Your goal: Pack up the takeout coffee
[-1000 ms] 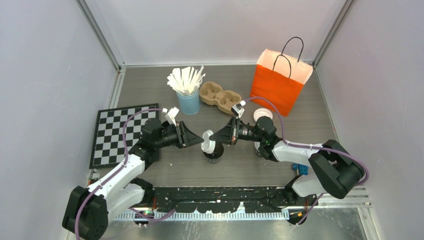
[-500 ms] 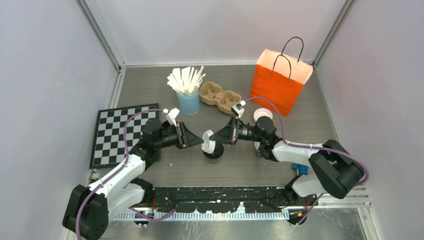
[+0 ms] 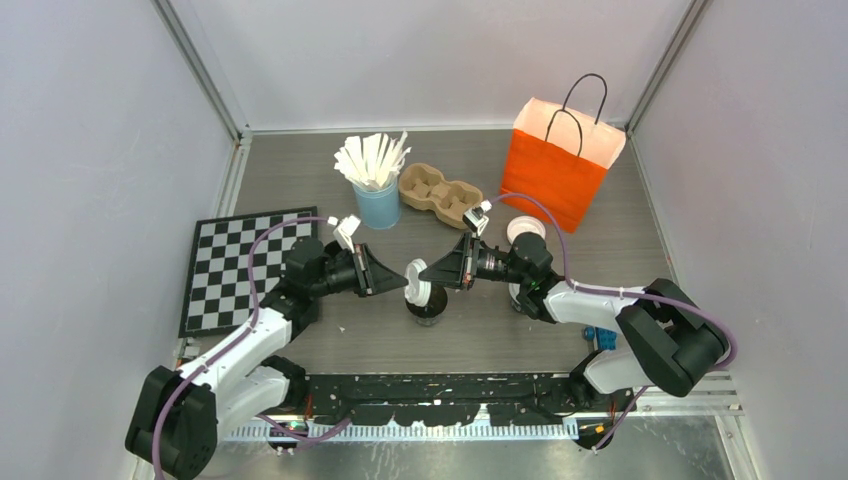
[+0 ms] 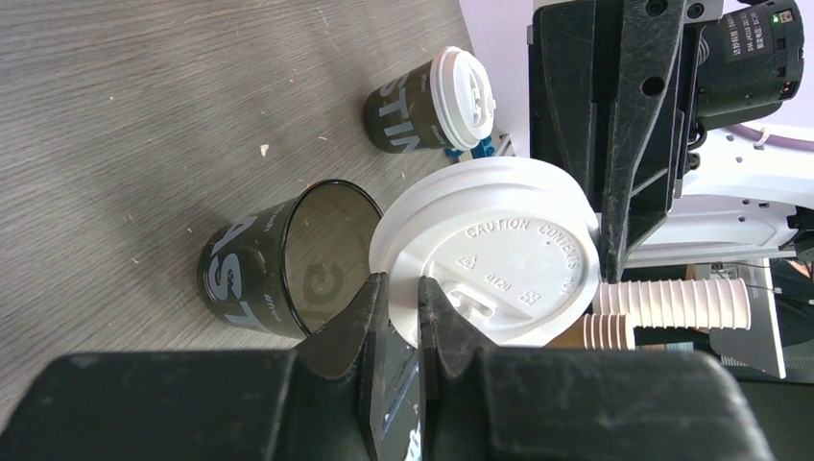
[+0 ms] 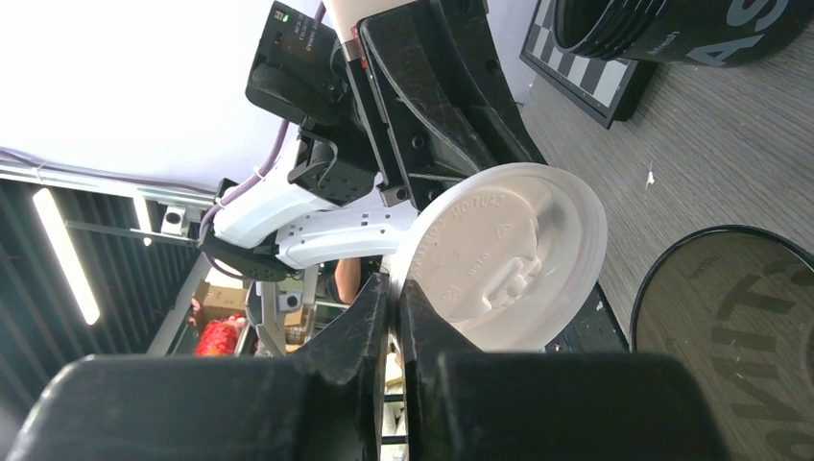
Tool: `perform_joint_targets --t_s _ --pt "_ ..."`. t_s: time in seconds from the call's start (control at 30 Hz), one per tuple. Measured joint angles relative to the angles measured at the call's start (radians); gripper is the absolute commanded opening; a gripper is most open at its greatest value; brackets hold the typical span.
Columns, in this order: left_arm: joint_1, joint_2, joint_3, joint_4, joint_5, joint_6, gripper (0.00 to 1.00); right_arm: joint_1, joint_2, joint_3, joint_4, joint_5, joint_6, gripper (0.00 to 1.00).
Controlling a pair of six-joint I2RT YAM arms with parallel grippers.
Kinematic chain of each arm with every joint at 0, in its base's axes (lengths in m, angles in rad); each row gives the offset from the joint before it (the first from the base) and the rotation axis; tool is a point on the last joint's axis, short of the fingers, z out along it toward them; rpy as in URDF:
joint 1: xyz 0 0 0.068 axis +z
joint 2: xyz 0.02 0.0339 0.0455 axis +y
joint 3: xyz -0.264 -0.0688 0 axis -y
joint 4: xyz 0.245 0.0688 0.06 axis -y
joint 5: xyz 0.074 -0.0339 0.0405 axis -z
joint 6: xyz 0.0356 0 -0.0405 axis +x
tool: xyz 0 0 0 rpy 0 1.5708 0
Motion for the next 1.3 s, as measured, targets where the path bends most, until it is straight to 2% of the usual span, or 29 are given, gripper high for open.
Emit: perform_joint_targets --t_s 0.23,0.37,0.5,0.67,0.8,1.03,1.3 --pt "0.0 -0.009 0.0 -0.027 -0.008 0.013 0.03 0.0 0.0 0.0 -0.009 0.005 -0.008 0.34" --pt "0.0 -0.03 0.013 -0.112 -0.032 0.05 0.03 -0.007 -0.008 0.0 -0.055 0.021 -0.033 0.41" --pt "0.0 -0.056 0.058 -0.222 -0.061 0.092 0.02 -0.018 -0.083 0.0 -0.225 0.062 -0.11 0.49" --pt "-0.005 -0.074 0.14 -0.367 -0.098 0.153 0.01 -0.019 -0.252 0.035 -0.528 0.164 -0.254 0.58" --pt "-0.037 -0.06 0.224 -0.511 -0.156 0.212 0.01 -0.019 -0.354 0.091 -0.743 0.262 -0.356 0.59" --pt "-0.19 0.056 0.426 -0.764 -0.309 0.311 0.01 -0.019 -0.488 0.156 -1.07 0.416 -0.498 0.59" --pt "-0.309 0.264 0.626 -0.948 -0.439 0.378 0.01 -0.019 -0.6 0.171 -1.276 0.557 -0.584 0.6"
